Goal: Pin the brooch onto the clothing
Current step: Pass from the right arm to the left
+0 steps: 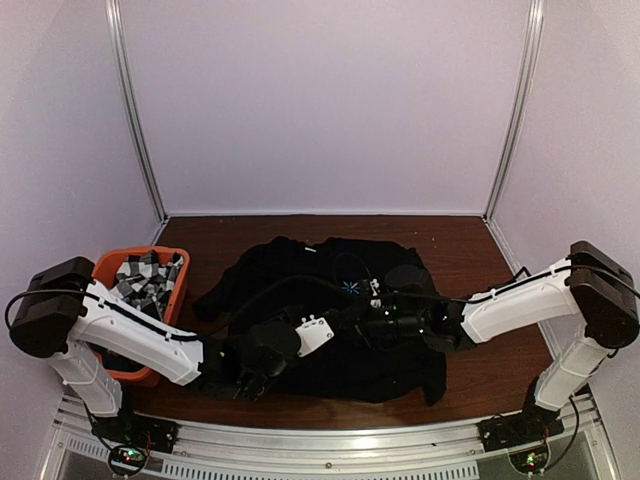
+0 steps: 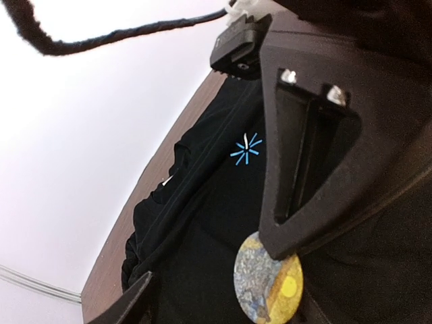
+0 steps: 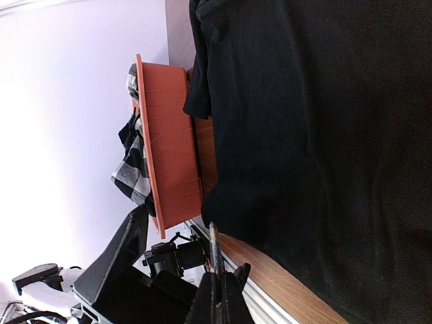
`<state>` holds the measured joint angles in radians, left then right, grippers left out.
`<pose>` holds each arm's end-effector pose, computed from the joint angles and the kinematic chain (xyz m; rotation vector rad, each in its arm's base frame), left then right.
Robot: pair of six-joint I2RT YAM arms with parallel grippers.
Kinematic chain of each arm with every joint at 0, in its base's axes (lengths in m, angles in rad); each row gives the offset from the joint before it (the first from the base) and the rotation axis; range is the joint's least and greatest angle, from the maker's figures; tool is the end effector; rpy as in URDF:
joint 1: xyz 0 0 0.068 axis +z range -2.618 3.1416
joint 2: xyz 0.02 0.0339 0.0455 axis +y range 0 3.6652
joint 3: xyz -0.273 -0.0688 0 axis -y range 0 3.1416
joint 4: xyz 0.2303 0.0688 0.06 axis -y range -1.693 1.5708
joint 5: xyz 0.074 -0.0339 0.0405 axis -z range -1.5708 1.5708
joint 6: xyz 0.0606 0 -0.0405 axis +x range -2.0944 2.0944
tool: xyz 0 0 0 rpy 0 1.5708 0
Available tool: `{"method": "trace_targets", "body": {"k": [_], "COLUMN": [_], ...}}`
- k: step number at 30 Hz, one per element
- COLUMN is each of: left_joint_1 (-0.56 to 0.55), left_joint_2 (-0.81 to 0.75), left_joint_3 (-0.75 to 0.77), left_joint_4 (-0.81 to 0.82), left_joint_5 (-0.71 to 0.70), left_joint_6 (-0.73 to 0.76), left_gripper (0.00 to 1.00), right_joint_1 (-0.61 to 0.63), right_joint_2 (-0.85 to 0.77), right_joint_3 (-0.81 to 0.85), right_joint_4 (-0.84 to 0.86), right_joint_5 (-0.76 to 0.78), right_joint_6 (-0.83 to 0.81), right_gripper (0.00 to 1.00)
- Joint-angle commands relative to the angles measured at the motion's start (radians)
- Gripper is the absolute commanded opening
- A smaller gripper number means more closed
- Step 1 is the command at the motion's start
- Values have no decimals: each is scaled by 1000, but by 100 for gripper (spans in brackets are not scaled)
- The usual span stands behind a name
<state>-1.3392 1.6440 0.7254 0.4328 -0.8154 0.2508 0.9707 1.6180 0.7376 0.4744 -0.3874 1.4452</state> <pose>0.1186 -0.3107 0.1852 0.9763 1.6277 0.1054 0.1761 0.2979 0.1955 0.2746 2.5150 1.7196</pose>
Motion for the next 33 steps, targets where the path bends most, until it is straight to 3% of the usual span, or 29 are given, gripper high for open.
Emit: {"method": "trace_targets", "body": {"k": [1,13,19,28,33], "left_joint_1": [-4,-5,-4,-6,-5], "left_joint_2": [11,20,33,60,57], "left_joint_3": [17,18,26,46,39], "left_joint_4": [61,54,39,9,23], "left_joint_5": [-10,41,88,90,64], "left_joint_6": [19,18,17,-3,-14], "left_gripper": [67,43,40,0,0], "right_joint_1": [19,23,26,33,33], "right_joint_2": [28,40,45,43,39], "right_joint_3": [8,7,11,11,11], "right_joint_4": [-6,2,6,15,13], "right_joint_5": [4,2,-6,-15,-16], "right_joint_6": [0,4,7,15,15], "right_gripper": [0,0,0,2,7]}}
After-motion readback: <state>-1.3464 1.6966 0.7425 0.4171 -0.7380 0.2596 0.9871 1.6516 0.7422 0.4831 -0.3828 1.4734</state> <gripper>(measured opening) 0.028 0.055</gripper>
